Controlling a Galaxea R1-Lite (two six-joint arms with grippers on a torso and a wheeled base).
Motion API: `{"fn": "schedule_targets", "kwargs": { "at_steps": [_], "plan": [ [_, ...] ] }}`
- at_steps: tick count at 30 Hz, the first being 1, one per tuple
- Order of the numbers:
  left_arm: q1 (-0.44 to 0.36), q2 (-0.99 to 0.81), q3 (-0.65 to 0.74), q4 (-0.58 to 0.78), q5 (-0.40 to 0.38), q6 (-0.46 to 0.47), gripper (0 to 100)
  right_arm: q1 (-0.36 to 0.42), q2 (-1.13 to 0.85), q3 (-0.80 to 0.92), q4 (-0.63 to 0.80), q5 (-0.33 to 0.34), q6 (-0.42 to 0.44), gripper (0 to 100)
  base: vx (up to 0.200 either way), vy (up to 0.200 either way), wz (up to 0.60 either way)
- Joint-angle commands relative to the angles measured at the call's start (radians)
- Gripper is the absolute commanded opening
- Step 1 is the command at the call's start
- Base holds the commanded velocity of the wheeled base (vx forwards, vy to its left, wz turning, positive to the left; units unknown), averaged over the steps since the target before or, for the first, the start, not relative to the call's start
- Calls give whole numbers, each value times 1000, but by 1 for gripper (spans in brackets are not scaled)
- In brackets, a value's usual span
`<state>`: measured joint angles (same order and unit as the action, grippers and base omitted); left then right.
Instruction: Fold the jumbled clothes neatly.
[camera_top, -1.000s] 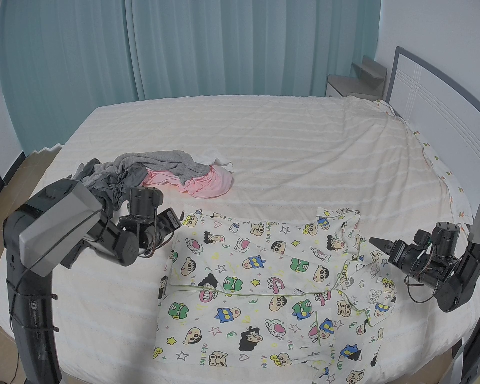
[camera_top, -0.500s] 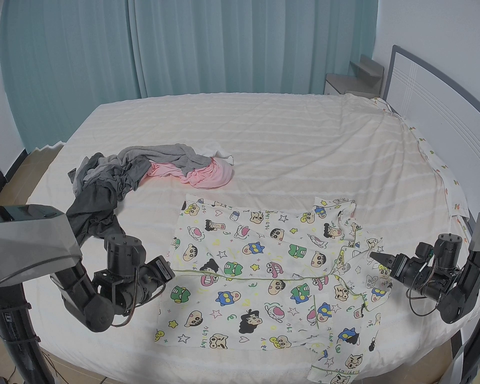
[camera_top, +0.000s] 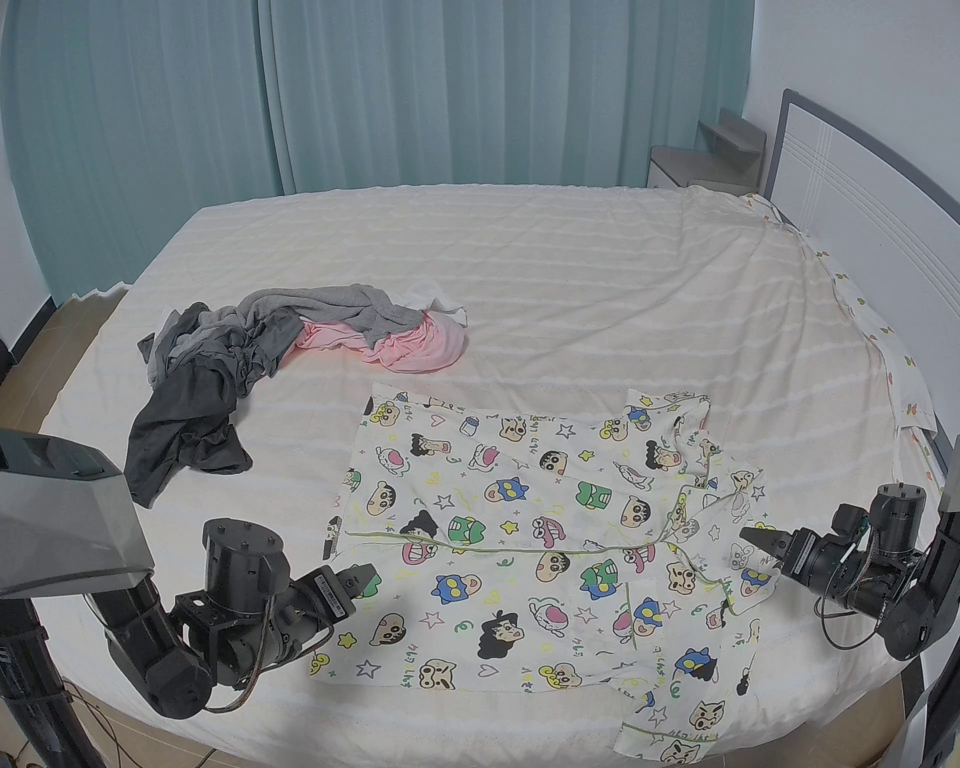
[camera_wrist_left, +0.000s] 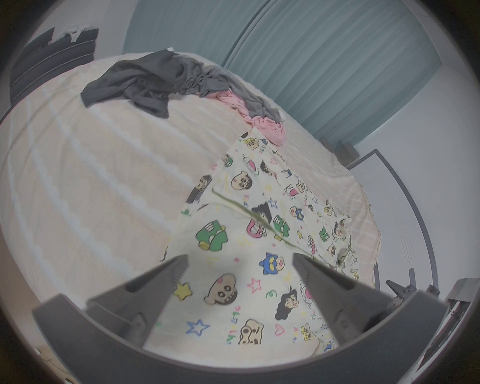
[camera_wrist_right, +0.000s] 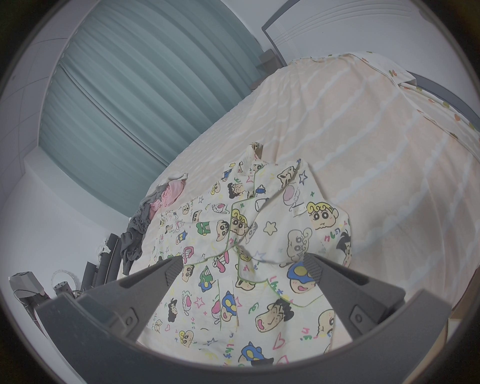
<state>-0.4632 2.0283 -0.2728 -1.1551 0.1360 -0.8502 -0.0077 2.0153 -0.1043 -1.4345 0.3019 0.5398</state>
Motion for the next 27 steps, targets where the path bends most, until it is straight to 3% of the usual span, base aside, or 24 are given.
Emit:
{"fn": "schedule_targets", "kwargs": {
  "at_steps": [1, 14, 27],
  "plan": [
    [-14, 1, 35, -8, 1, -36, 100, 0, 8, 20, 0, 14, 0, 100, 0, 0, 0],
    [-48, 15, 95, -132, 19, -66, 100, 37, 25, 40, -24, 13, 2, 100, 0, 0, 0],
    [-48, 32, 110, -133, 17, -69, 100, 37, 103, 98, -132, 9, 0, 100, -200, 0, 0]
  ]
}}
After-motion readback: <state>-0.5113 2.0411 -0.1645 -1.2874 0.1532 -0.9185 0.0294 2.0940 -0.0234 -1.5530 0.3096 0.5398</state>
